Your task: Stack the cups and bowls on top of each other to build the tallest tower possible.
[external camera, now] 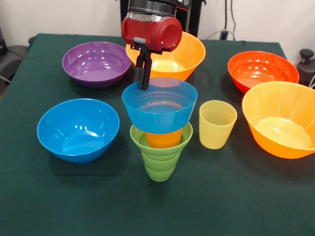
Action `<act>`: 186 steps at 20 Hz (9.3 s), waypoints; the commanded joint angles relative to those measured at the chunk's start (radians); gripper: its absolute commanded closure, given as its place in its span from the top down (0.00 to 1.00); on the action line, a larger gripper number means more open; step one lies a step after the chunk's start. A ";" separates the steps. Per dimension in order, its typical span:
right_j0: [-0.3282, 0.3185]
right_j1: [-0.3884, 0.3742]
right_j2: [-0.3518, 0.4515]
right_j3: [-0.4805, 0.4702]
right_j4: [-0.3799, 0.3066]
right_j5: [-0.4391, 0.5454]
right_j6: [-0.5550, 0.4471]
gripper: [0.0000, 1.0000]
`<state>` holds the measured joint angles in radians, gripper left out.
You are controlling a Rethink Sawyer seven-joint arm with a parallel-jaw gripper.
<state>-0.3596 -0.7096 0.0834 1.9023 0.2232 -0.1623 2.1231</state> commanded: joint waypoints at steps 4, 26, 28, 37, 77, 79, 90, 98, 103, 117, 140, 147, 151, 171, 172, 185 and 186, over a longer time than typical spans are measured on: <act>0.042 0.029 0.017 -0.038 -0.004 0.112 0.091 0.00; 0.103 0.100 -0.075 -0.205 0.055 0.237 0.088 0.00; 0.090 0.098 -0.066 -0.202 0.044 0.238 0.083 0.00; 0.034 0.074 -0.034 -0.154 -0.006 0.221 0.064 0.00; 0.119 0.049 -0.067 -0.130 0.054 0.239 0.129 0.00; 0.119 0.048 -0.068 -0.126 0.052 0.237 0.128 0.00; 0.095 0.031 -0.047 -0.091 0.031 0.219 0.125 0.00; 0.109 0.031 -0.052 -0.082 0.037 0.212 0.132 0.00; 0.115 0.038 -0.059 -0.094 0.046 0.217 0.131 0.00; 0.107 0.044 -0.059 -0.104 0.042 0.208 0.126 0.00; 0.144 0.051 -0.082 -0.096 0.056 0.187 0.150 0.00; 0.122 0.040 -0.067 -0.076 0.040 0.177 0.146 0.00; 0.112 0.030 -0.059 -0.058 0.032 0.173 0.147 0.00; 0.140 0.036 -0.079 -0.063 0.050 0.171 0.154 0.00; 0.140 0.035 -0.079 -0.062 0.050 0.172 0.155 0.00; 0.146 0.033 -0.105 -0.055 0.043 0.169 0.149 1.00; 0.144 0.032 -0.104 -0.053 0.042 0.169 0.149 1.00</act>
<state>-0.2315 -0.6934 -0.0643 1.7999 0.2660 -0.0403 2.1231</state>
